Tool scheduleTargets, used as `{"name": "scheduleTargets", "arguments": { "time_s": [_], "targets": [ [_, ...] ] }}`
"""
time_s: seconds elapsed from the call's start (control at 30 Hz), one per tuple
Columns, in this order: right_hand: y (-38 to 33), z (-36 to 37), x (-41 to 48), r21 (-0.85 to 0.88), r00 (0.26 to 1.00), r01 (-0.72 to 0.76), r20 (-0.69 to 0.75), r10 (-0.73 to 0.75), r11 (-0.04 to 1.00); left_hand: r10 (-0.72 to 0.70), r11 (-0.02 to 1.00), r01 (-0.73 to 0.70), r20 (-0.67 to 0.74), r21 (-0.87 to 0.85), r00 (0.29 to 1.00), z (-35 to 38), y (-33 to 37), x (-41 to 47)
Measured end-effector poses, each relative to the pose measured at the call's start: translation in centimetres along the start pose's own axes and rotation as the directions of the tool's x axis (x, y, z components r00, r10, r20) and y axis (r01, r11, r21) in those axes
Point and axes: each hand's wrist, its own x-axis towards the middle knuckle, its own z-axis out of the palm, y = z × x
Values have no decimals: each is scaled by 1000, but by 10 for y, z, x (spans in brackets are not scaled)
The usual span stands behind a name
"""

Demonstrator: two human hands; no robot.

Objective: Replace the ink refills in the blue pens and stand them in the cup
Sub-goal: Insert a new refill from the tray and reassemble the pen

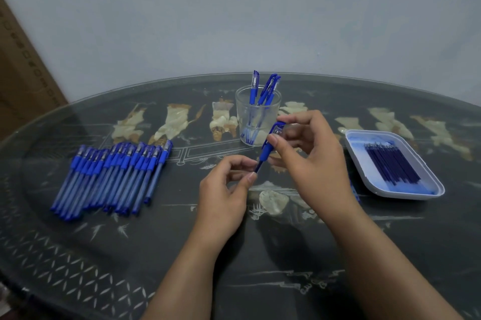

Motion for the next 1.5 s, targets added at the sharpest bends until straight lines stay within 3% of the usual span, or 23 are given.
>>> {"name": "scheduleTargets", "arguments": {
  "time_s": [0.07, 0.13, 0.2, 0.27, 0.37, 0.47, 0.63, 0.9, 1.2, 1.4, 1.5],
  "targets": [
    [-5, -3, 4, 113, 998, -19, -55, 26, 993, 9, 1000, -9, -6, -11, 1000, -3, 5, -1],
    [-12, -10, 13, 206, 983, -7, -180, 45, 979, 55, 985, -52, -18, 167, 998, -12, 4, 1],
    [-19, -18, 27, 245, 951, 38, -307, 40, 969, 108, 858, -85, -16, 506, 994, -27, 0, 5],
    [-25, -25, 42, 242, 921, 89, -390, 13, 966, 59, 691, -36, -6, 722, 998, -39, -3, 6],
    [-32, -27, 67, 210, 885, 169, -463, -54, 963, -94, 511, 2, 54, 860, 994, -40, -12, 6],
    [-30, -21, 85, 164, 869, 212, -482, -109, 963, -131, 440, -18, 84, 898, 988, -37, -15, 6],
    [-4, -5, 96, 5, 891, 122, -440, -107, 992, -118, 434, -22, 80, 901, 990, -38, -16, 5],
    [19, 9, 103, -288, 982, -63, -188, 8, 956, -100, 436, -29, 81, 899, 992, -37, -15, 5],
    [28, 12, 103, -253, 969, -215, -177, 173, 943, -100, 489, -14, 72, 872, 992, -39, -18, 7],
    [34, 11, 51, -174, 946, -232, -267, 181, 957, -27, 677, 30, -15, 735, 1000, -46, -11, 7],
    [40, 21, 14, -204, 954, -229, -243, 177, 952, 69, 709, -5, -62, 705, 996, -61, -5, 5]
  ]
}}
